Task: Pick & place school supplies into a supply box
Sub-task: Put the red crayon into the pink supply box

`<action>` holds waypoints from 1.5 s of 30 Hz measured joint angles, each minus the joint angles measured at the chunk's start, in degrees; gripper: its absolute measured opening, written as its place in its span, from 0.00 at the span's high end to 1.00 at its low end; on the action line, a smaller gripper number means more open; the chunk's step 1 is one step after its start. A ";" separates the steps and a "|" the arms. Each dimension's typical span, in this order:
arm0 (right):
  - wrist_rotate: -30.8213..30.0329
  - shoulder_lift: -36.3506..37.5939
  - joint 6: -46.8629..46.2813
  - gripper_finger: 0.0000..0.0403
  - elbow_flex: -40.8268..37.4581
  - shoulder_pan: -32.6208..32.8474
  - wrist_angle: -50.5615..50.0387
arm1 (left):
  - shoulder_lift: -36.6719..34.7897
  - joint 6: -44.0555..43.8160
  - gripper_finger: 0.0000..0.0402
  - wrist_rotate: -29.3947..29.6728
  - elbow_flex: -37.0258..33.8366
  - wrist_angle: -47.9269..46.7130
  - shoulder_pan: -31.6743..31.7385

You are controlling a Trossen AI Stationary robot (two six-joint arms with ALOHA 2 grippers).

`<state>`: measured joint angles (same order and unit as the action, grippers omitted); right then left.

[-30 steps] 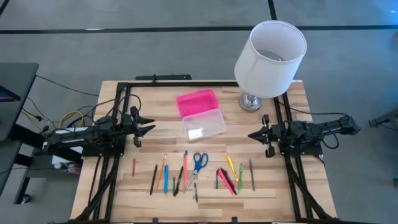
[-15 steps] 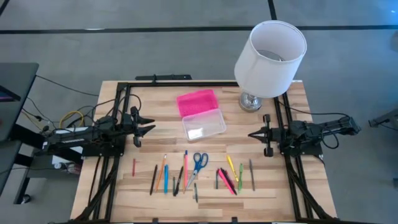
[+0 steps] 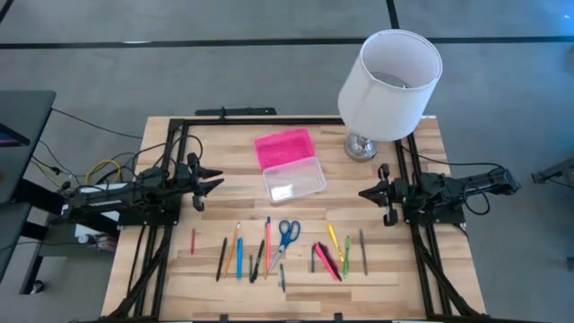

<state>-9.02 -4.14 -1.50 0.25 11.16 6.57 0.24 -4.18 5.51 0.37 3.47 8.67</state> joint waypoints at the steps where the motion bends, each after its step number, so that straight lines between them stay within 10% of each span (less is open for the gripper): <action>1: 0.00 0.02 -1.81 1.00 0.01 0.00 0.16 | 0.00 -0.59 0.72 0.16 -0.01 0.90 0.00; 19: -0.07 -0.34 22.05 1.00 8.42 -0.79 18.57 | 2.79 18.72 0.72 -5.72 6.29 28.61 -0.02; 31: 2.68 -14.95 33.68 1.00 19.66 -0.79 22.95 | 23.51 21.33 0.72 -11.81 23.01 31.36 0.00; 38: 2.85 -29.30 31.33 1.00 26.66 -0.66 19.31 | 39.77 19.45 0.72 -19.86 34.12 15.05 -0.21; 45: 2.65 -40.30 26.65 1.00 30.17 -0.66 10.97 | 51.21 13.29 0.72 -14.55 39.60 -8.05 -4.79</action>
<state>-6.36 -44.44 25.15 30.43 10.50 17.54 51.45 9.11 -9.03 39.98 -4.57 3.88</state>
